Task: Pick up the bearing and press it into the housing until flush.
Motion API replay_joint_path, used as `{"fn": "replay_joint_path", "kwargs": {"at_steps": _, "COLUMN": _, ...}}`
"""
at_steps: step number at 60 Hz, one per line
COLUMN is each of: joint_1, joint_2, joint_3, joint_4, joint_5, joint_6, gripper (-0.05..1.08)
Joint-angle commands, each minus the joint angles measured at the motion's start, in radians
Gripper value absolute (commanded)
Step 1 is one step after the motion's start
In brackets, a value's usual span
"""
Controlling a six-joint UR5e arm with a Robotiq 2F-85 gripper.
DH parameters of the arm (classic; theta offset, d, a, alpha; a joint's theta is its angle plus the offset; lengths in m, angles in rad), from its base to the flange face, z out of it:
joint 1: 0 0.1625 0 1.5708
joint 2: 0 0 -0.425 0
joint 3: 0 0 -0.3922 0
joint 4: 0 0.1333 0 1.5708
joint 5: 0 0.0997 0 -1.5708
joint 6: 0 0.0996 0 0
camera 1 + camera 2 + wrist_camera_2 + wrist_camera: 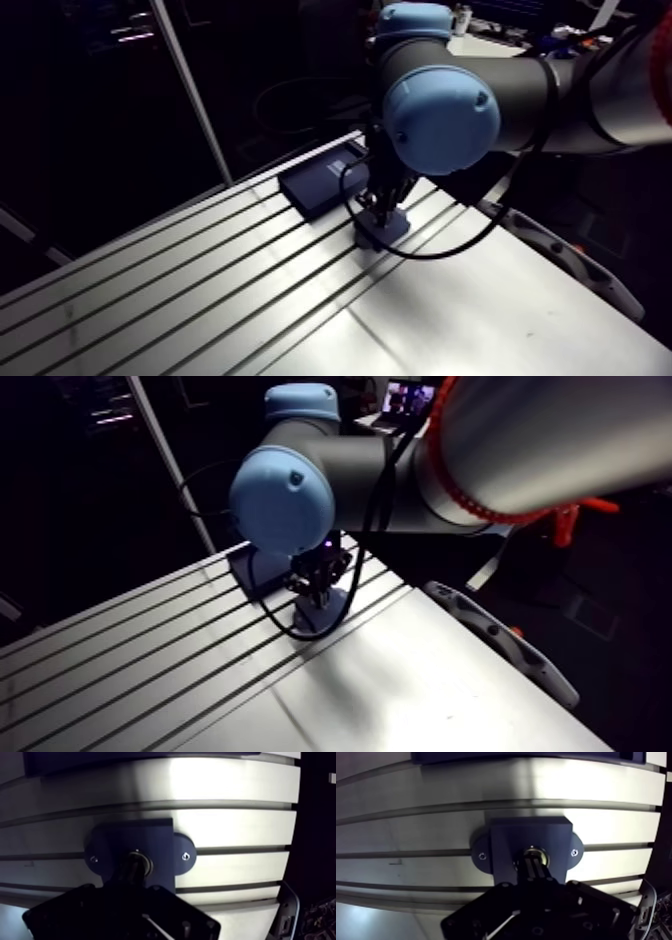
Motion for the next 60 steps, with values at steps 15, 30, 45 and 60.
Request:
{"fn": "replay_joint_path", "kwargs": {"at_steps": 15, "joint_1": 0.000, "joint_2": 0.001, "joint_3": 0.000, "joint_4": 0.000, "joint_5": 0.000, "joint_6": 0.000, "gripper": 1.07}}
{"fn": "replay_joint_path", "kwargs": {"at_steps": 30, "joint_1": 0.000, "joint_2": -0.002, "joint_3": -0.002, "joint_4": 0.000, "joint_5": 0.000, "joint_6": -0.002, "gripper": 1.07}}
{"fn": "replay_joint_path", "kwargs": {"at_steps": 45, "joint_1": 0.000, "joint_2": -0.039, "joint_3": -0.015, "joint_4": 0.018, "joint_5": 0.003, "joint_6": -0.010, "gripper": 1.07}}
{"fn": "replay_joint_path", "kwargs": {"at_steps": 60, "joint_1": -0.002, "joint_2": -0.087, "joint_3": -0.021, "joint_4": 0.048, "joint_5": 0.000, "joint_6": -0.035, "gripper": 1.07}}
